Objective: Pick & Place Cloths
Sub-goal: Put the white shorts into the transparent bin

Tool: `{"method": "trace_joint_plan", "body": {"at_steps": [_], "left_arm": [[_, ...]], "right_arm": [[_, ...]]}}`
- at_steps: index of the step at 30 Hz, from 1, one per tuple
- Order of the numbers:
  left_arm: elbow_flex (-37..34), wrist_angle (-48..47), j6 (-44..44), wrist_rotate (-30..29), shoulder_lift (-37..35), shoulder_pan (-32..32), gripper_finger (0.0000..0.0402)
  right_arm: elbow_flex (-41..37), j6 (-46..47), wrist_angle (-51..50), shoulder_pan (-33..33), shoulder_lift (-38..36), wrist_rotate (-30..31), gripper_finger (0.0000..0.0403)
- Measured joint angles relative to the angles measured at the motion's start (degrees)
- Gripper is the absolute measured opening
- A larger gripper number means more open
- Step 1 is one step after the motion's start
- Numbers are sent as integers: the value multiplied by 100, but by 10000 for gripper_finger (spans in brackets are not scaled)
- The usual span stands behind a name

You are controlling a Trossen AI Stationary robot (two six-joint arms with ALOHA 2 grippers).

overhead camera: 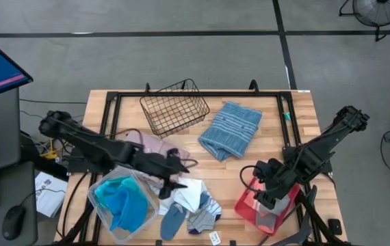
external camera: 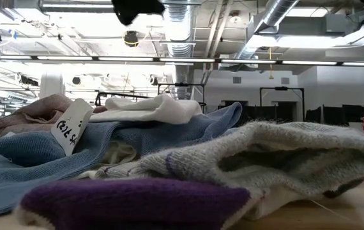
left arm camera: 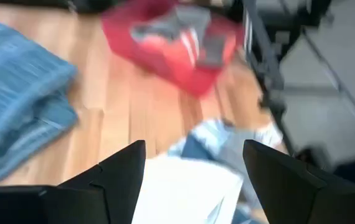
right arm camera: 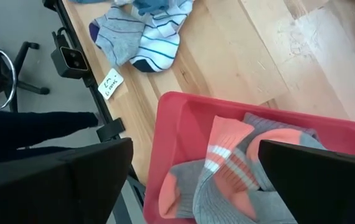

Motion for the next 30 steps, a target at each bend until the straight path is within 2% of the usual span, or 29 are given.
{"method": "trace_joint_plan", "body": {"at_steps": [5,13,21,24,26,30], "left_arm": [[0,138,643,341,759,35,253],[0,249,826,295,1639,31,253],[0,240,810,293,2116,31,245],[0,228,574,295,2129,31,216],[0,223,484,292,2078,40,178],[7,107,479,214,1983,40,62]], "right_arm": [[0,-1,0,0,0,13,340],[0,-123,13,0,0,13,336],[0,-151,0,0,2,11,333],[0,-149,1,0,2,11,332],[0,-151,0,0,2,11,331],[0,-151,0,0,2,11,329]]}}
